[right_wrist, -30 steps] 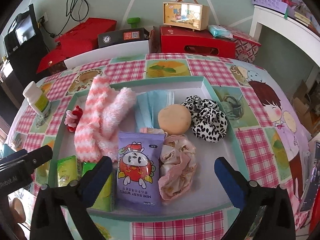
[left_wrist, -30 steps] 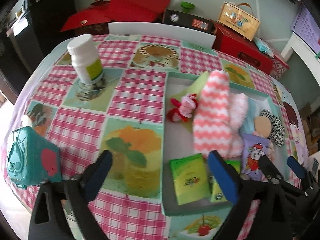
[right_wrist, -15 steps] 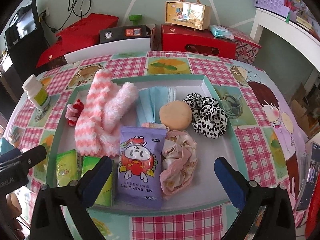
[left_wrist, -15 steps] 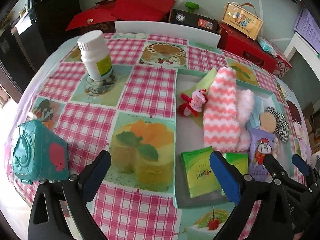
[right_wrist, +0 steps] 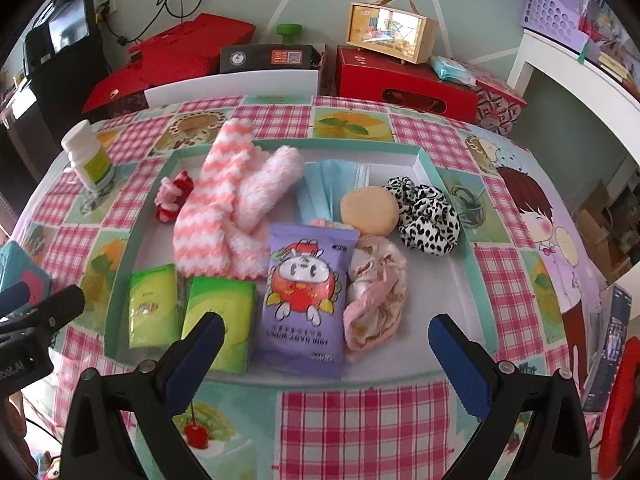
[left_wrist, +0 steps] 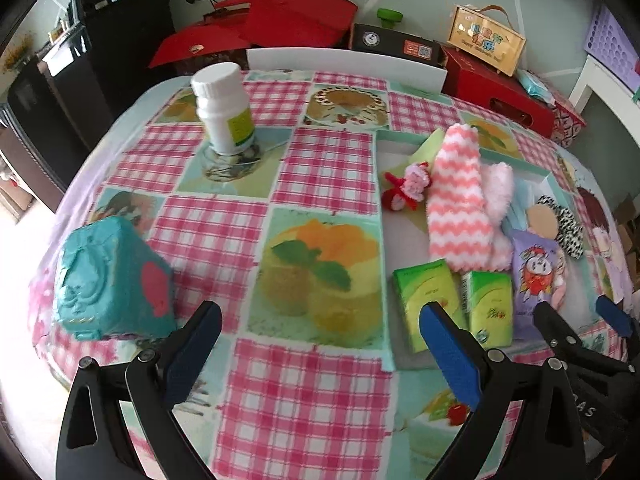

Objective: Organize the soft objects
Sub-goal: 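Withdraw both open tools back from the tray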

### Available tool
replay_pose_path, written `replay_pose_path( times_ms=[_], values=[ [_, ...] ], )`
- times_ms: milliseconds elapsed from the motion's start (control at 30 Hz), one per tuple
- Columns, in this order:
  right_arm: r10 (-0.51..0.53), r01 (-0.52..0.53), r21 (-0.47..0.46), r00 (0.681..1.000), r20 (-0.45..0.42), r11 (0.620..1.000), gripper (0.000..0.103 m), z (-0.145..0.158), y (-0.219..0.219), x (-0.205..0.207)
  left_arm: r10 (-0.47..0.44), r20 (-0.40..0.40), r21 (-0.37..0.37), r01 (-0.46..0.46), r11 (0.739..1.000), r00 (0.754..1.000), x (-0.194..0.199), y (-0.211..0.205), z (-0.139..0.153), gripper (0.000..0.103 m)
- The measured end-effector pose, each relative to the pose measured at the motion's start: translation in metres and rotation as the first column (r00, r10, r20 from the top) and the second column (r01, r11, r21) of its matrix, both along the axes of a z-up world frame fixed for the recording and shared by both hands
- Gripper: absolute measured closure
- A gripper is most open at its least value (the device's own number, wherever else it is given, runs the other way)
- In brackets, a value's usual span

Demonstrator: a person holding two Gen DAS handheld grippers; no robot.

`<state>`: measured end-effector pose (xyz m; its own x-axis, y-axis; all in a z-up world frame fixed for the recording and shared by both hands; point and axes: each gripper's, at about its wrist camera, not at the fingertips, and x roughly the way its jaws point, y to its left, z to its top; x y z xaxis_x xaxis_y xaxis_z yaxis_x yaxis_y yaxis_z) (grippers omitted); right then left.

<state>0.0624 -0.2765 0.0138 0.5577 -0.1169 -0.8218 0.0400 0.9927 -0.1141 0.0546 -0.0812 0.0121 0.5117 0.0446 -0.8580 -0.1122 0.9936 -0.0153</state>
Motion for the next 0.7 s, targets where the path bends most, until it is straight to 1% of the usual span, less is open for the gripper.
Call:
replay_pose_path(
  times_ms=[67,167,200,333,467,700],
  values=[
    [0.006,-0.006,0.000,1.000,-0.002,1.000,0.000,0.001,0.003,-0.004,0.003,0.006,0.000,-0.003,1.000,1.000,-0.006,0.003,0.001,0.004],
    [0.016,-0.016,-0.001,1.000,-0.011,1.000,0.000,0.000,0.007,-0.009,0.001,0.009,-0.019,-0.001,1.000,1.000,-0.012,0.007,0.001,0.004],
    [0.019,-0.019,-0.004,1.000,-0.014,1.000,0.000,-0.001,0.009,-0.011,0.002,0.008,-0.016,-0.002,1.000,1.000,-0.014,0.008,0.001,0.004],
    [0.035,-0.035,-0.011,0.999,-0.022,0.999,0.000,-0.001,0.015,-0.020,0.018,0.012,0.042,-0.019,0.999,1.000,-0.024,0.009,0.002,0.004],
    [0.029,-0.029,-0.004,0.999,-0.030,1.000,0.000,-0.003,0.018,-0.026,0.017,0.012,0.035,-0.018,0.999,1.000,-0.033,0.012,0.000,0.004],
    [0.016,-0.016,-0.006,0.998,-0.058,1.000,0.000,-0.012,0.017,-0.036,0.029,-0.016,0.057,-0.028,0.998,0.999,-0.045,0.016,-0.007,0.004]
  ],
)
